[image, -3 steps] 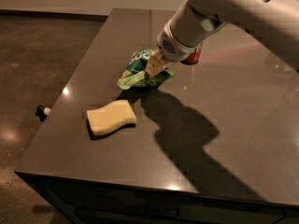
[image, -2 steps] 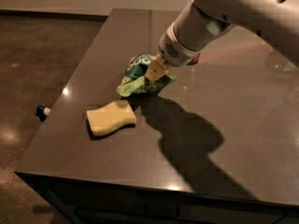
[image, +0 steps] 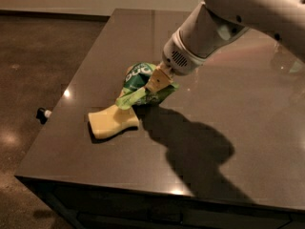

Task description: Move green rice chip bag near sponge

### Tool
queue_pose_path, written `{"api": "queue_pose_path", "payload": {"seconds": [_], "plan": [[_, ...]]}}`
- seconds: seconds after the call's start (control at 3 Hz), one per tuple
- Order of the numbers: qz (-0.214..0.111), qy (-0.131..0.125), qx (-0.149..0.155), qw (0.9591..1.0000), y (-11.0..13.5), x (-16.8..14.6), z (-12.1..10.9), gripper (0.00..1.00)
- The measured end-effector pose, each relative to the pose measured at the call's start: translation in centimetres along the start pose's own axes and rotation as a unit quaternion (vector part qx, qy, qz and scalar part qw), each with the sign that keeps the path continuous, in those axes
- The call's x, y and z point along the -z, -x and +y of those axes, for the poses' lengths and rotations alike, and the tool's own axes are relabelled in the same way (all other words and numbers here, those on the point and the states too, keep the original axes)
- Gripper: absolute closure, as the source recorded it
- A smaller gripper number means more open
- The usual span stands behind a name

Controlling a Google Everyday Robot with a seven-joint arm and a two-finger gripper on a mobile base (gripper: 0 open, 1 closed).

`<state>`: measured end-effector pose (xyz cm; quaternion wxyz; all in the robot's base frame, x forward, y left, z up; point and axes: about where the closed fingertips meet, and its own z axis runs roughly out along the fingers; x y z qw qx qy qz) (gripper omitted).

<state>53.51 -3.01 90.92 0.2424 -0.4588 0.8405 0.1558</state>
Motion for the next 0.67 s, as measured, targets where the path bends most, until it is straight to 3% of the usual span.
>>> {"api": "queue_pose_path", "payload": {"seconds": [0.67], "plan": [[0.0,0.0,0.003,1.0,0.17,0.03,0.23,0.0]]}}
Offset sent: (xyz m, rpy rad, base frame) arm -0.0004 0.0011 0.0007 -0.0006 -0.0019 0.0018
